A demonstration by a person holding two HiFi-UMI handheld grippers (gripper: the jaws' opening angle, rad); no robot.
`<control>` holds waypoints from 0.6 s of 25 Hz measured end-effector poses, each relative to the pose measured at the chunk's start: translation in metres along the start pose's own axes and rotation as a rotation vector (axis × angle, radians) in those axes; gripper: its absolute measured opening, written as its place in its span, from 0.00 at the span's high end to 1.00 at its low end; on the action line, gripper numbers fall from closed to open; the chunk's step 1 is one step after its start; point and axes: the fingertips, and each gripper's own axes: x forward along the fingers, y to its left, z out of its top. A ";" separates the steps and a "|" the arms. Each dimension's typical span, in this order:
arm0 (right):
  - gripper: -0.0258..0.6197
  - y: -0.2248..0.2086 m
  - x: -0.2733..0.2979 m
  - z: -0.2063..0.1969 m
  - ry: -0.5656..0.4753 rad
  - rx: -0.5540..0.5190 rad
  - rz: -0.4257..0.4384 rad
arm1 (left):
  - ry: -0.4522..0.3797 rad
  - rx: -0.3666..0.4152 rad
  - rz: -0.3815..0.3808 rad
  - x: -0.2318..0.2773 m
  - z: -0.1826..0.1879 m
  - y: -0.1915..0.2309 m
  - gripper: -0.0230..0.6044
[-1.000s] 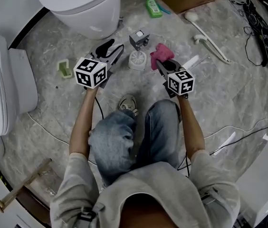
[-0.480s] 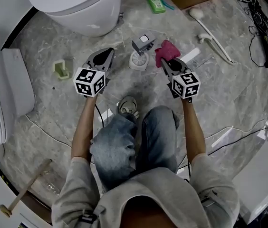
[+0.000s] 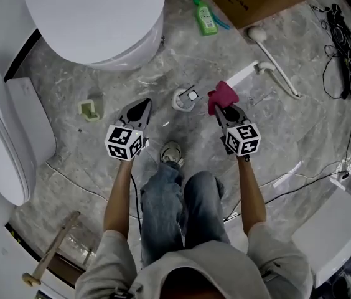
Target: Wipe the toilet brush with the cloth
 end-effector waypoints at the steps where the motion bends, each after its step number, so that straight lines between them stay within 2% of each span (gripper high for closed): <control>1: 0.83 0.003 -0.006 0.007 0.014 0.007 -0.002 | 0.011 -0.018 0.007 -0.006 0.004 -0.001 0.93; 6: 0.83 0.012 -0.045 0.067 0.054 0.011 -0.021 | 0.049 -0.097 0.019 -0.037 0.045 -0.017 0.93; 15: 0.83 0.047 -0.122 0.176 0.055 0.003 -0.047 | 0.028 -0.126 0.010 -0.094 0.153 -0.058 0.93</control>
